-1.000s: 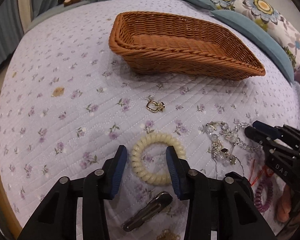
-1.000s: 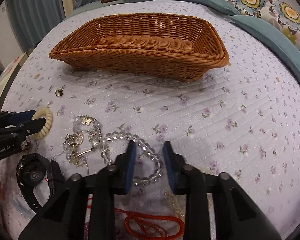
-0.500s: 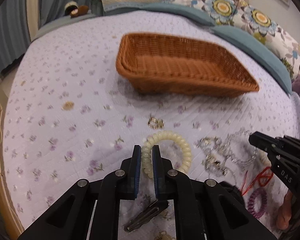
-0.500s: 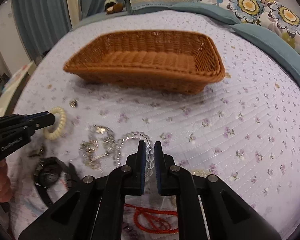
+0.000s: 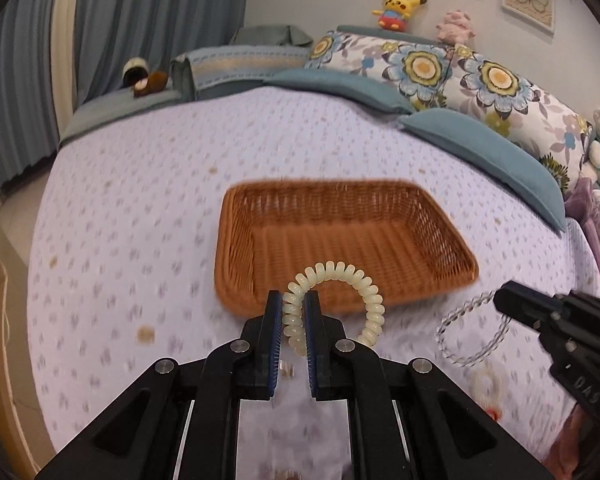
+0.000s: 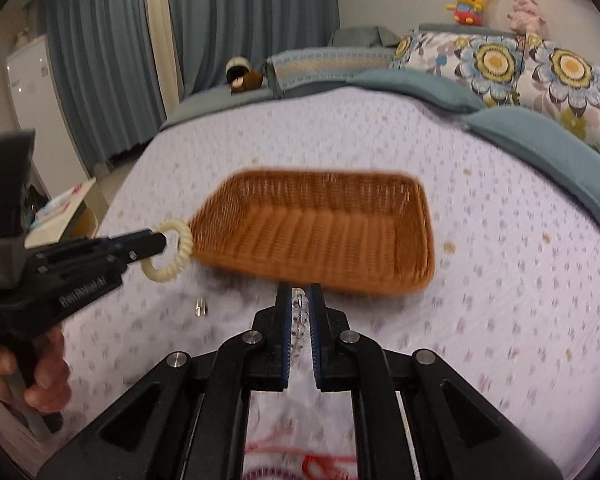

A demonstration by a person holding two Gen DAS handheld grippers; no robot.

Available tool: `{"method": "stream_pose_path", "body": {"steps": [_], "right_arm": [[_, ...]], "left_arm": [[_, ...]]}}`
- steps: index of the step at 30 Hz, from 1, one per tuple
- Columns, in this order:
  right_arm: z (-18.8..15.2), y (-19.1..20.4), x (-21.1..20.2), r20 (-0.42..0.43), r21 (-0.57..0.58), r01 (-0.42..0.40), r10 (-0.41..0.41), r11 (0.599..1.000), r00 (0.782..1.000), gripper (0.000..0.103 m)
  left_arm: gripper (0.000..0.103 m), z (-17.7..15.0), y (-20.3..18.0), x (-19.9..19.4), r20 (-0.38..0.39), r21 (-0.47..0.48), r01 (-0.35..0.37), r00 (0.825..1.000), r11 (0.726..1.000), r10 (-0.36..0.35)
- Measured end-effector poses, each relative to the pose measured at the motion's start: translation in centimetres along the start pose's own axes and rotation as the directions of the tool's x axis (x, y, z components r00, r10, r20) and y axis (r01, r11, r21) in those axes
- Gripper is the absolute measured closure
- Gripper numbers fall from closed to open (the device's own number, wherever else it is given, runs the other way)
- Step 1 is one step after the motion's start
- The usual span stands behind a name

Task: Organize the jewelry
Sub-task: 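Carry the hair tie and bead bracelet with both tools over the wicker basket, then open both tools to drop the hair tie and bracelet into the basket, then move the left tool to the black watch while the right tool moves to the purple spiral hair tie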

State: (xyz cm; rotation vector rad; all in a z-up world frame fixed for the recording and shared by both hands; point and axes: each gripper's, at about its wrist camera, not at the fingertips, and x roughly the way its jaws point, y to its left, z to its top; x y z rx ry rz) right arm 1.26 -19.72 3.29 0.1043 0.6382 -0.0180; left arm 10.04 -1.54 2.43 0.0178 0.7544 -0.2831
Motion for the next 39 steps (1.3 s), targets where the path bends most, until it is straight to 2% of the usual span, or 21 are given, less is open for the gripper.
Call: {"method": "stream_pose_path", "body": {"steps": [3, 5, 8, 12, 14, 22, 23, 25, 28, 31, 33, 36, 39], "right_arm": [[2.5, -0.5, 1.3, 0.033, 0.005, 0.009, -0.009, 1.000, 0.999, 0.092], [4.0, -1.3, 2.9, 0.027, 0.028, -0.006, 0.005, 1.000, 1.000, 0.092], [5.0, -2.5, 5.8, 0.009, 0.062, -0.023, 0.023, 0.998, 1.000, 0.092], [4.8, -4.4, 9.4, -0.047, 0.112, -0.047, 0.052, 0.993, 0.998, 0.092], [4.2, -5.1, 11.2, -0.094, 0.122, -0.044, 0.055, 0.992, 0.994, 0.092], [3.0, -7.0, 12.8, -0.146, 0.143, 0.019, 0.002, 0.990, 0.989, 0.091], [2.9, -7.1, 12.9, -0.151, 0.135, 0.029, -0.008, 0.990, 0.988, 0.088], [2.7, -6.9, 12.8, -0.145, 0.103, 0.058, -0.042, 0.993, 0.989, 0.083], [2.7, -6.6, 12.6, -0.130, 0.068, 0.080, -0.071, 0.994, 0.989, 0.069], [2.8, -6.3, 11.2, -0.088, 0.067, 0.070, -0.064, 0.995, 0.994, 0.065], [2.9, -6.2, 10.1, -0.061, 0.063, 0.077, -0.073, 0.995, 0.995, 0.057], [2.6, -5.6, 8.0, -0.026, 0.053, 0.081, -0.080, 0.995, 0.996, 0.056], [2.5, -4.6, 6.0, 0.001, 0.044, 0.091, -0.092, 0.995, 0.996, 0.056]], "left_arm": [[0.092, 2.0, 0.2, 1.3, 0.004, -0.009, 0.010, 1.000, 1.000, -0.010], [0.092, 3.1, 0.4, 2.6, -0.005, -0.020, 0.019, 1.000, 1.000, -0.019], [0.092, 4.0, 0.4, 5.6, -0.030, -0.011, -0.038, 0.999, 0.999, 0.038], [0.092, 4.5, 0.6, 9.7, -0.088, -0.035, -0.049, 0.995, 0.998, 0.046], [0.092, 4.3, 0.4, 11.1, -0.104, -0.024, -0.102, 0.990, 0.994, 0.099], [0.091, 3.6, -0.4, 13.6, -0.150, -0.025, -0.076, 0.986, 0.997, 0.071], [0.087, 3.4, -0.5, 13.8, -0.160, -0.018, -0.078, 0.984, 0.997, 0.074], [0.076, 3.2, -0.7, 13.8, -0.168, 0.003, -0.096, 0.981, 0.995, 0.095], [0.055, 2.8, -1.0, 12.6, -0.138, 0.025, -0.104, 0.985, 0.994, 0.107], [0.054, 2.9, -0.8, 10.5, -0.106, 0.004, -0.065, 0.992, 0.998, 0.065], [0.054, 2.9, -0.6, 8.8, -0.082, -0.014, -0.037, 0.996, 0.999, 0.036], [0.054, 2.8, -0.4, 6.2, -0.054, -0.048, 0.015, 0.998, 0.999, -0.017], [0.054, 2.5, -0.7, 3.8, -0.031, -0.050, 0.016, 0.999, 0.999, -0.018]]}}
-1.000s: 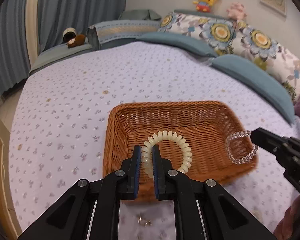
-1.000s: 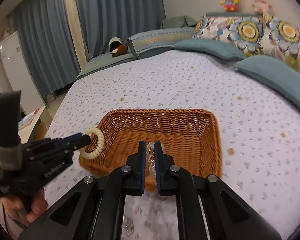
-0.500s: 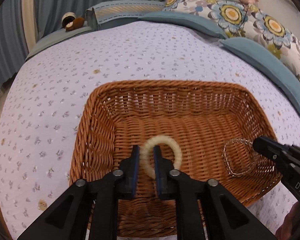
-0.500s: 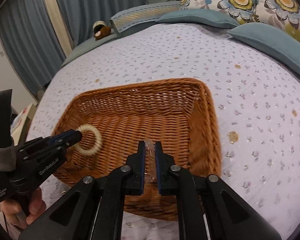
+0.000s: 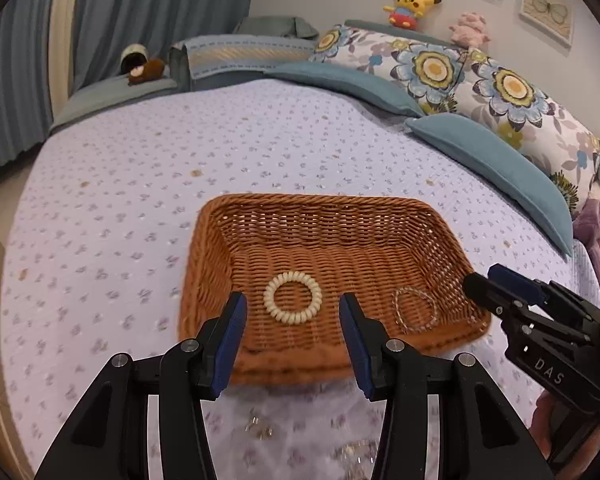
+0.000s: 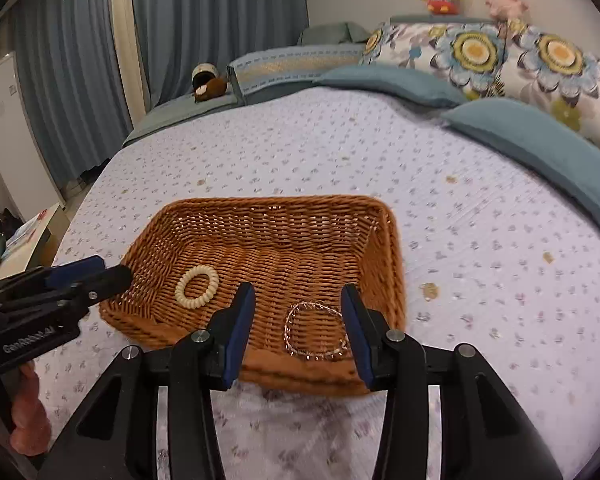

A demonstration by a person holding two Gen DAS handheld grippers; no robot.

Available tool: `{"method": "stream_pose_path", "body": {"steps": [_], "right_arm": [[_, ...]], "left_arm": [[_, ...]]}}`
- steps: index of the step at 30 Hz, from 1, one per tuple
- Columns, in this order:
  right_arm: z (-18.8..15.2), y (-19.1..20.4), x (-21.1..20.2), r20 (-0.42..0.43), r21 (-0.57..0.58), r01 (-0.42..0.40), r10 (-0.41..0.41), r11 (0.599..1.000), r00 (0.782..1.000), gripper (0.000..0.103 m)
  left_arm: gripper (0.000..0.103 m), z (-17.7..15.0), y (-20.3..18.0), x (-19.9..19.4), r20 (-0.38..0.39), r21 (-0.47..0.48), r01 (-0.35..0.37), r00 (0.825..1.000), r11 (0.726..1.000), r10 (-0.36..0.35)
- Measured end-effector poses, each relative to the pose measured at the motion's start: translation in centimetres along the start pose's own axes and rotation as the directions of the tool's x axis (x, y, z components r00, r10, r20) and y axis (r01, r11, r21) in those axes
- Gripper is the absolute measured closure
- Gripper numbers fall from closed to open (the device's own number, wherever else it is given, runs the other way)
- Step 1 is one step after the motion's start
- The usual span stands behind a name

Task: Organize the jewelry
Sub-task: 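Move the left tool to the black watch while the right tool moves to the purple spiral hair tie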

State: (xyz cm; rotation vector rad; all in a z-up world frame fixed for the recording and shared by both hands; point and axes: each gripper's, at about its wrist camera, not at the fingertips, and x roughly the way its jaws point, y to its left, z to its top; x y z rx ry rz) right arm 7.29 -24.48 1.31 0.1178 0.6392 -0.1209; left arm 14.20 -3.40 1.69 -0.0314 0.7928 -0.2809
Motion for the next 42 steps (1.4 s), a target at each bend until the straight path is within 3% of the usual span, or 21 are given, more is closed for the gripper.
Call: {"method": "stream_pose_path", "body": {"steps": [8, 18, 27, 34, 37, 42], "right_arm": [[-2.8, 1.3, -6.4, 0.038, 0.003, -0.001, 0.001, 1.000, 0.999, 0.056], [-10.7, 2.4, -10.4, -0.054, 0.013, 0.010, -0.010, 1.000, 0.998, 0.056], [-12.4, 3.6, -10.4, -0.048, -0.010, 0.028, -0.029, 1.000, 0.998, 0.056], [-12.8, 2.7, -8.9, -0.083, 0.016, 0.006, -0.005, 1.000, 0.997, 0.056], [-12.9, 2.2, -8.7, -0.088, 0.027, 0.008, -0.006, 1.000, 0.996, 0.056], [-13.0, 1.9, -8.6, -0.090, 0.033, 0.010, -0.007, 0.999, 0.996, 0.056]], "left_arm": [[0.051, -4.1, -1.2, -6.5, 0.050, 0.023, -0.009, 0.999, 1.000, 0.008], [0.051, -11.7, -1.5, -12.1, 0.062, 0.012, -0.008, 0.998, 1.000, 0.007], [0.051, -16.2, -1.4, -10.8, 0.035, 0.021, -0.040, 0.999, 0.999, 0.039], [0.052, -16.6, -1.5, -10.4, 0.034, 0.025, -0.057, 0.998, 0.998, 0.056], [0.051, -16.7, -1.6, -9.9, 0.009, 0.018, -0.021, 1.000, 1.000, 0.021], [0.052, -16.9, -1.7, -9.7, 0.009, 0.022, -0.025, 1.000, 0.999, 0.024]]}}
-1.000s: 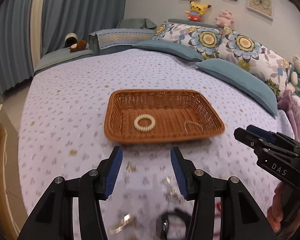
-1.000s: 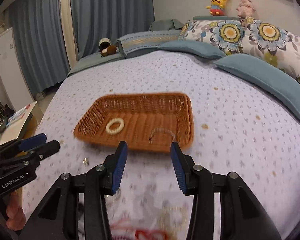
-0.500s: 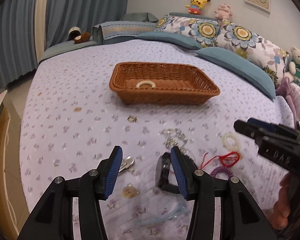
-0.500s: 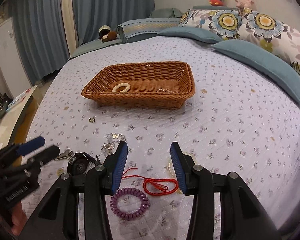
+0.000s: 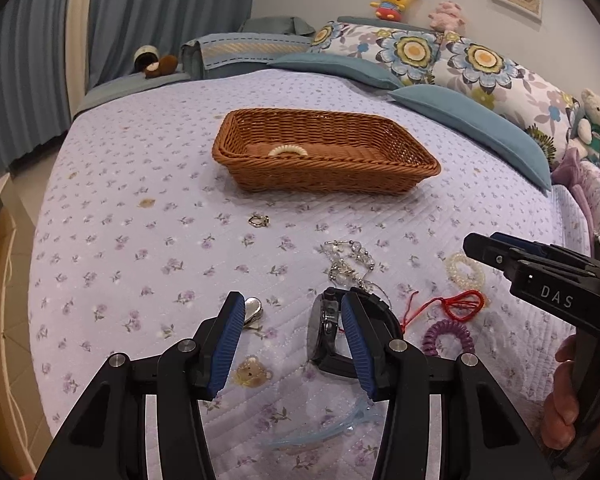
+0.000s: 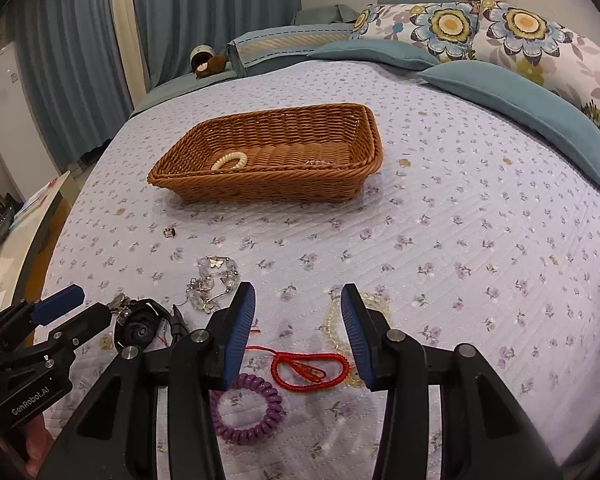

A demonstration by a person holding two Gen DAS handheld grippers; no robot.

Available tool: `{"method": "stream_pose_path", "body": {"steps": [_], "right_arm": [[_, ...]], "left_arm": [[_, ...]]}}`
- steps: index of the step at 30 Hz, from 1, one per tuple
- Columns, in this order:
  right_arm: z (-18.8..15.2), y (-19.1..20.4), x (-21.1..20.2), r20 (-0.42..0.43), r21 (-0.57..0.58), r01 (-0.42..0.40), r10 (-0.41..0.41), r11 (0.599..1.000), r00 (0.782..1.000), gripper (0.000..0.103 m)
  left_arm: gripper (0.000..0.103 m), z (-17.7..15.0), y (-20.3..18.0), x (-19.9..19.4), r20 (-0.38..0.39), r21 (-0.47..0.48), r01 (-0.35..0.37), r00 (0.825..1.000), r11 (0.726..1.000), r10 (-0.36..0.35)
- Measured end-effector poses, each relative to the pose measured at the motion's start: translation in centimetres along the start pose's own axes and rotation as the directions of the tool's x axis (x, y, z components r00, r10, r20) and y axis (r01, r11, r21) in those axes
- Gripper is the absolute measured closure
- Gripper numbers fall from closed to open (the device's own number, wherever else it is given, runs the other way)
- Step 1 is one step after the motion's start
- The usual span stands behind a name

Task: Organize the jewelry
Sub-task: 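Move the left tool to the black watch while the right tool moves to the purple spiral hair tie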

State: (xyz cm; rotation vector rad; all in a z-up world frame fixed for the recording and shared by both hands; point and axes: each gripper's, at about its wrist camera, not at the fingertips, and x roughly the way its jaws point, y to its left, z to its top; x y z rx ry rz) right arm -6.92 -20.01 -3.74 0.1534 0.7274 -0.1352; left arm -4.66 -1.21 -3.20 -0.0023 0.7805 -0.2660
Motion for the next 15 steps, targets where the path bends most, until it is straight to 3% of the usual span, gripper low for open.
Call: {"method": "stream_pose_path", "body": {"steps": [9, 15], "right_arm": [[-0.1, 0.4, -0.2, 0.004, -0.019, -0.002, 0.002, 1.000, 1.000, 0.056], [-0.7, 0.2, -0.5, -0.017, -0.044, -0.032, 0.032, 0.999, 0.999, 0.056]], "left_arm": [[0.051, -0.1, 0.1, -0.1, -0.002, -0.007, 0.007, 1.000, 1.000, -0.007], [0.051, -0.5, 1.2, -0.1, -0.045, 0.009, 0.028, 0.999, 1.000, -0.028]]}}
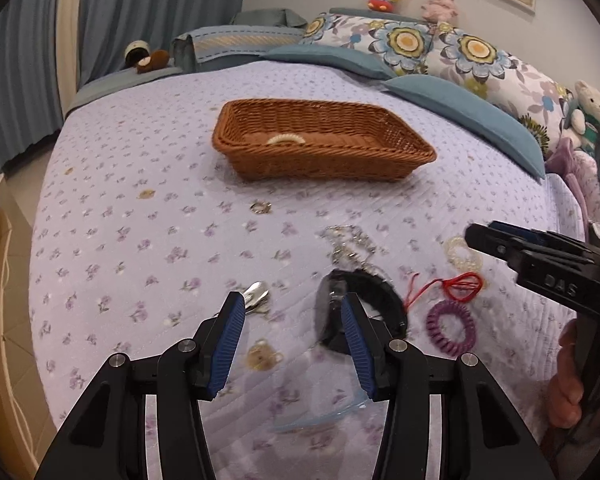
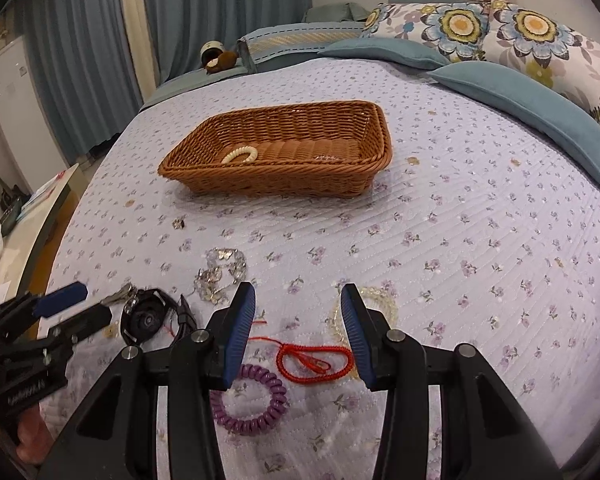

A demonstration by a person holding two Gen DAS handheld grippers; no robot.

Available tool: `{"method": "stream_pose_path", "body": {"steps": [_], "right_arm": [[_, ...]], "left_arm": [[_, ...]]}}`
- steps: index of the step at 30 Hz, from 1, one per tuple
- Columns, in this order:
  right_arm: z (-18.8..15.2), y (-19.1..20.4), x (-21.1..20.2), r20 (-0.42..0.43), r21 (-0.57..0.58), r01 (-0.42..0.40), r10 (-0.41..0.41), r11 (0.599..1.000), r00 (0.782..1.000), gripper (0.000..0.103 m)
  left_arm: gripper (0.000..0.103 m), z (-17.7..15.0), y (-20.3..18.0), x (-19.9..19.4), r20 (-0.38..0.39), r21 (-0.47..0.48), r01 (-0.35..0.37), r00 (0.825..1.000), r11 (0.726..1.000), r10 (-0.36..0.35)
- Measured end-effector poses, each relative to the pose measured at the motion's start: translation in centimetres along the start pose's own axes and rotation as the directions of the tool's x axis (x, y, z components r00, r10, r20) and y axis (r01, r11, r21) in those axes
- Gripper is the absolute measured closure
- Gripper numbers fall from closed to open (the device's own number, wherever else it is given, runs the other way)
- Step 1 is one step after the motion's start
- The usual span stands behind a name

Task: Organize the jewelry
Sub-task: 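Move the left tool to the black watch while the right tool moves to the purple spiral hair tie, then grasp the black watch with the left tool while the right tool grasps the purple spiral hair tie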

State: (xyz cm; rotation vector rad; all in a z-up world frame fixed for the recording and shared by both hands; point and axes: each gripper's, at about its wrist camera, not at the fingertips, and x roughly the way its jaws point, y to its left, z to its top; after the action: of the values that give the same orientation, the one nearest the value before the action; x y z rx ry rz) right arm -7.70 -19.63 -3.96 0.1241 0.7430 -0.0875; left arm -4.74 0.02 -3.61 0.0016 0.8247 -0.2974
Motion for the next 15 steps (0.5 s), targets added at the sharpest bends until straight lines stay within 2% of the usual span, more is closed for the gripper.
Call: {"method": "stream_pose_path", "body": {"steps": [3, 10, 13, 15], "right_arm": [[-0.8, 0.2, -0.2, -0.018, -0.026, -0.014, 0.014, 1.000, 1.000, 0.056], [-3.4, 1.4, -2.0, -0.046, -0.100, -0.092, 0.088, 0.991, 0.995, 0.056], [-4.5, 1.4, -1.7, -0.089, -0.079, -0.147, 0.140, 0.986, 0.986, 0.065], [-4.9, 1.2, -0.8, -0.120, -0.069, -0.120, 0.111, 0.990, 0.987, 0.075]], "left_arm": [[0.051, 0.1, 0.6, 0.2, -0.010, -0.045, 0.058, 0.998, 0.997, -0.059], [0.051, 0.3, -0.7, 0.9, -0.028, -0.028, 0.075, 0.997, 0.997, -0.076], [0.052, 0.3, -1.0, 1.4, -0.037, -0.026, 0.065, 0.997, 0.998, -0.066], [0.052, 0.3, -1.1, 1.6, -0.041, -0.028, 0.059, 0.997, 0.998, -0.060]]}}
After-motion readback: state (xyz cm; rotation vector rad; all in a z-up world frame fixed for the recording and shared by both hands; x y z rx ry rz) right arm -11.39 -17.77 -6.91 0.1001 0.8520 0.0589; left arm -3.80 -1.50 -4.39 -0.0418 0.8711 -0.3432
